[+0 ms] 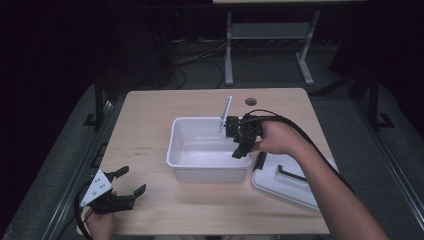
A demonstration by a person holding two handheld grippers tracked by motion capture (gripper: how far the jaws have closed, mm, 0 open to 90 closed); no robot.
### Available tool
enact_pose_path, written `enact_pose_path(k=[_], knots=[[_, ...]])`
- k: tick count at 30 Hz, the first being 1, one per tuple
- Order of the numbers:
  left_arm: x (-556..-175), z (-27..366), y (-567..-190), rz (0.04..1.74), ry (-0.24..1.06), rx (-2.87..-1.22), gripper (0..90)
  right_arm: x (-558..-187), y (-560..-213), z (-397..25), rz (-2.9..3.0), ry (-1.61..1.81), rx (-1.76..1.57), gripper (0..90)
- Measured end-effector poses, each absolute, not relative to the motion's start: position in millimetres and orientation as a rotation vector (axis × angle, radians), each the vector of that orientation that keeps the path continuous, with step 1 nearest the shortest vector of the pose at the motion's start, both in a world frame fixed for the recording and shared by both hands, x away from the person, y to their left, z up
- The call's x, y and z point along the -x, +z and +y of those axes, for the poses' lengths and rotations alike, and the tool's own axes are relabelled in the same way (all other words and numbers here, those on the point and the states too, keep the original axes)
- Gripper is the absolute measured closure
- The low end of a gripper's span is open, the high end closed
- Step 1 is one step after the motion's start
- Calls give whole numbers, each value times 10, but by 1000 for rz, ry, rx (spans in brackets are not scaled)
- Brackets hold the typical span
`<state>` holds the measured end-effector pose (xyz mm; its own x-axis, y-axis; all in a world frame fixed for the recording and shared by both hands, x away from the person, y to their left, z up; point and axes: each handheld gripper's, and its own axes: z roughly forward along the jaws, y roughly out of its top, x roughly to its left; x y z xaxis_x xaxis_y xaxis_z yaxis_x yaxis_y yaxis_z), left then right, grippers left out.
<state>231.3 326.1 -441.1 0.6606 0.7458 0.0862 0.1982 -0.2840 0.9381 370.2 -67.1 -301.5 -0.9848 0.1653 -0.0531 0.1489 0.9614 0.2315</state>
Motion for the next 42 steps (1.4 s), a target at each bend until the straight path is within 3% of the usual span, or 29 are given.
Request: enact_pose_path(k=[42], knots=[[-2321, 3244, -4418, 750, 643, -1829, 135, -3654, -2920, -1168, 2976, 367, -378, 351]])
